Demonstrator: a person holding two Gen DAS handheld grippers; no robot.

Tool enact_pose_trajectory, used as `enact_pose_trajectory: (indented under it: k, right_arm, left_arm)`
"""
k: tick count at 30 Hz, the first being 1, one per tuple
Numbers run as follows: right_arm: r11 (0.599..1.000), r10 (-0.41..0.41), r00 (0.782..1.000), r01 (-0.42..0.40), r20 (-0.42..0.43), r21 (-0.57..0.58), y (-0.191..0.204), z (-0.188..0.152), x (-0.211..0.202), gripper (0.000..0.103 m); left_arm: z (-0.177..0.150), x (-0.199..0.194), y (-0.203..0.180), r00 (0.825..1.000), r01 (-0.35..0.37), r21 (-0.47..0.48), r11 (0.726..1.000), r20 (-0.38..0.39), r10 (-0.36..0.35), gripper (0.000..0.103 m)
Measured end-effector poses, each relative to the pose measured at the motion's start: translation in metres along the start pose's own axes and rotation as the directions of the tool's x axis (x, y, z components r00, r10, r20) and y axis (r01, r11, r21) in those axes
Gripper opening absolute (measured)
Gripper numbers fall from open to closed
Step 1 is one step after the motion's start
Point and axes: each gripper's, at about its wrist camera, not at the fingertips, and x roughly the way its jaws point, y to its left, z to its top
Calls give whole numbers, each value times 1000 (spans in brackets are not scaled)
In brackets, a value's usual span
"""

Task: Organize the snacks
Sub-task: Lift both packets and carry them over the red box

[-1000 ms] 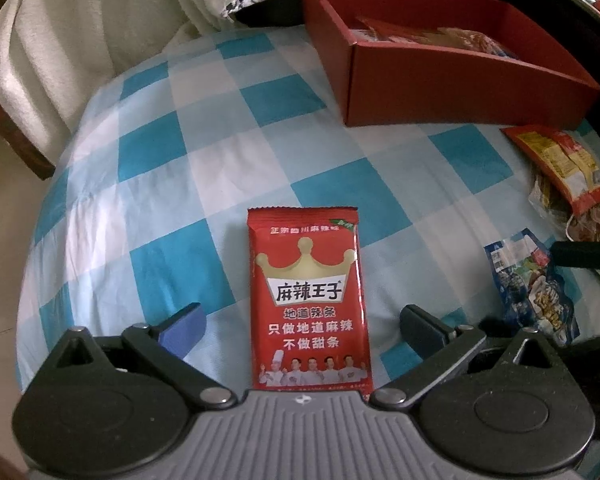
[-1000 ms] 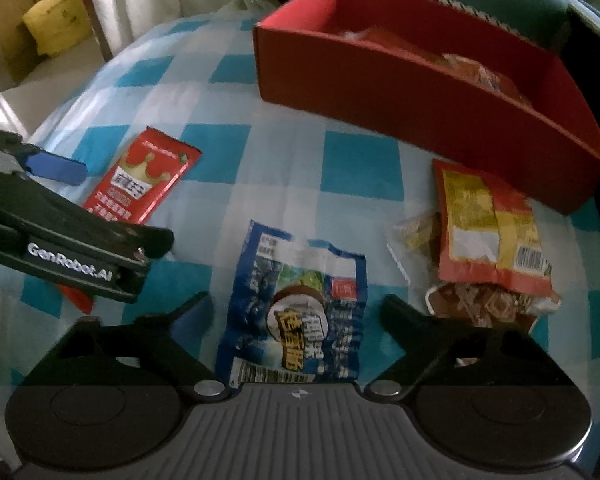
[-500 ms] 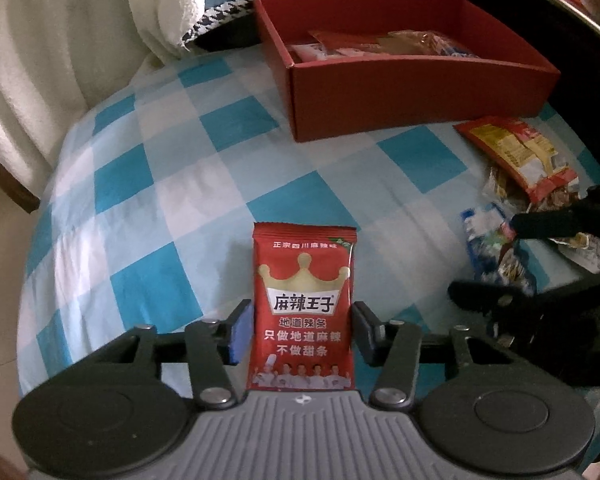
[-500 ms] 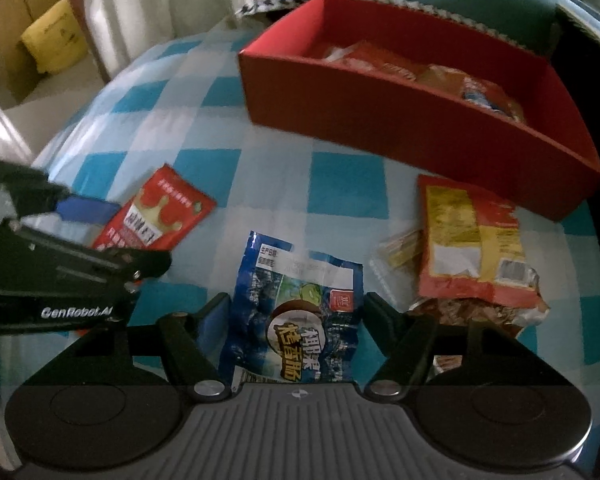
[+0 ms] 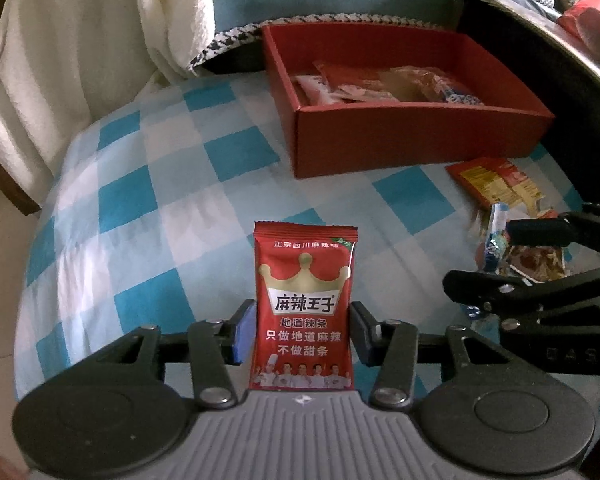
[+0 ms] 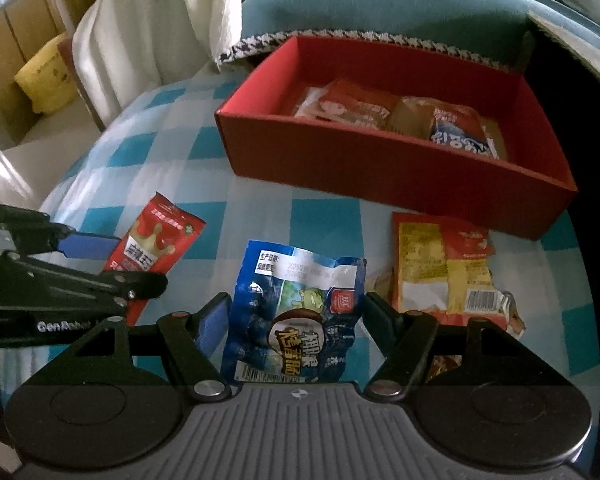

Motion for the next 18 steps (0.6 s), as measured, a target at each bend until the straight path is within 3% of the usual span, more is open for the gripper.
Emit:
enact_pose_trajectory:
  k: [18]
  right_arm:
    - [999,-19,997,17,77,32,-10,16,-18,77]
  left_arm:
    - [18,-23,-6,995,-5,1,1000,98,4,43]
